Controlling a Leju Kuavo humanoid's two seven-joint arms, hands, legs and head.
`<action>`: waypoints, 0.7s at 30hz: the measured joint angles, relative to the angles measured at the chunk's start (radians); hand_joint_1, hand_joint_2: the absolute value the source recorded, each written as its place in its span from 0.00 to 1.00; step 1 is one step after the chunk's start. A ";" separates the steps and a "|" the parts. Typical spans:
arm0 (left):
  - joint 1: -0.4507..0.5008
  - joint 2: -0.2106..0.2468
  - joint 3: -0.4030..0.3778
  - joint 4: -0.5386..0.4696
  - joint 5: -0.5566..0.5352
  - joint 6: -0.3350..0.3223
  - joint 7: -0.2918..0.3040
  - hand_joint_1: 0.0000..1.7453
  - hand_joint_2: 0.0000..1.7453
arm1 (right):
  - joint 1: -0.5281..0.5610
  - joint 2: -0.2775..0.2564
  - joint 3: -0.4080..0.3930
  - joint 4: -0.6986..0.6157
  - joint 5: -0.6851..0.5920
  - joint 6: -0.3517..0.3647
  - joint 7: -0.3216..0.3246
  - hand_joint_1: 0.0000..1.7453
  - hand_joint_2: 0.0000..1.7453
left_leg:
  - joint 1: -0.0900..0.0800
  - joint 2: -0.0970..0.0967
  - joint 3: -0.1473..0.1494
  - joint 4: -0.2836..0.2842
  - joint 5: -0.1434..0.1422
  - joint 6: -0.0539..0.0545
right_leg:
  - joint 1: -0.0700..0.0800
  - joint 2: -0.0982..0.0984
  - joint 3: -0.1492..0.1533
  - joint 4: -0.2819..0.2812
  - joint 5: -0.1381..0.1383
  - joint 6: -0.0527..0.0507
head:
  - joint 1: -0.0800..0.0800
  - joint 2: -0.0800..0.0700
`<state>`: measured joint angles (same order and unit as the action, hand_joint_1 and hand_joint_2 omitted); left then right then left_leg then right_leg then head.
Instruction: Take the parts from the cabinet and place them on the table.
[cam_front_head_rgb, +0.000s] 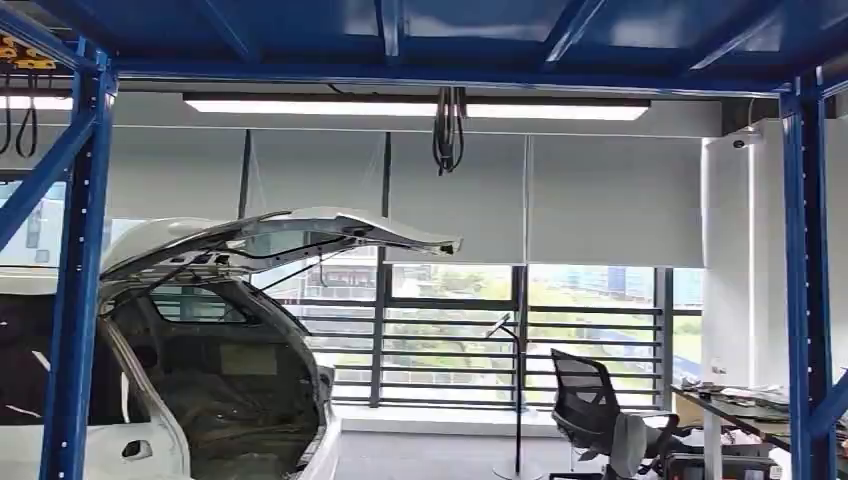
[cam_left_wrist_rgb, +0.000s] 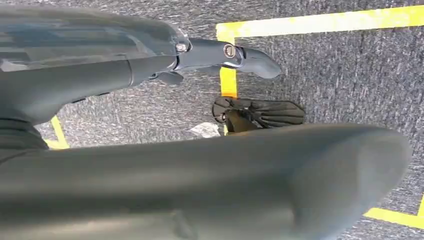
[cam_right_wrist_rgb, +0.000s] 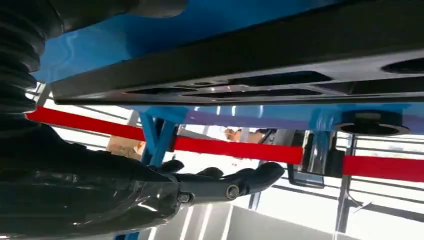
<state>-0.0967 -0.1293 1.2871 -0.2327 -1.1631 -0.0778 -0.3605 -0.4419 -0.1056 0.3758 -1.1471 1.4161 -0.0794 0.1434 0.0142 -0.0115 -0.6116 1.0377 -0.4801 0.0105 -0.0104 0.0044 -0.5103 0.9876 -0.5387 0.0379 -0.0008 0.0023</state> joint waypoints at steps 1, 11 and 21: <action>0.000 0.000 0.000 0.000 -0.001 0.000 -0.001 0.00 0.00 | -0.005 0.007 0.000 0.011 0.006 -0.003 -0.001 0.00 1.00 | 0.000 0.000 0.000 0.000 0.000 0.000 | 0.000 0.000 0.000 0.000 0.000 0.000 | 0.000 0.000; -0.005 -0.007 -0.003 0.000 -0.010 0.001 -0.019 0.00 0.00 | -0.067 0.094 0.008 0.124 0.044 -0.031 -0.032 0.00 1.00 | 0.000 0.000 0.000 0.000 0.000 0.000 | 0.000 0.000 0.000 0.000 0.000 0.000 | 0.000 0.000; -0.014 -0.014 -0.014 0.000 -0.013 0.003 -0.030 0.00 0.00 | -0.136 0.180 0.038 0.260 0.031 -0.039 -0.084 0.00 1.00 | 0.001 0.000 0.000 0.000 0.000 0.000 | 0.000 0.000 0.000 0.000 0.000 0.000 | 0.000 0.000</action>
<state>-0.1103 -0.1438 1.2734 -0.2327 -1.1761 -0.0748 -0.3906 -0.5780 0.0740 0.4135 -0.8872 1.4469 -0.1179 0.0595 0.0147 -0.0114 -0.6115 1.0377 -0.4800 0.0104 -0.0101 0.0045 -0.5103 0.9880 -0.5388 0.0378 -0.0008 0.0023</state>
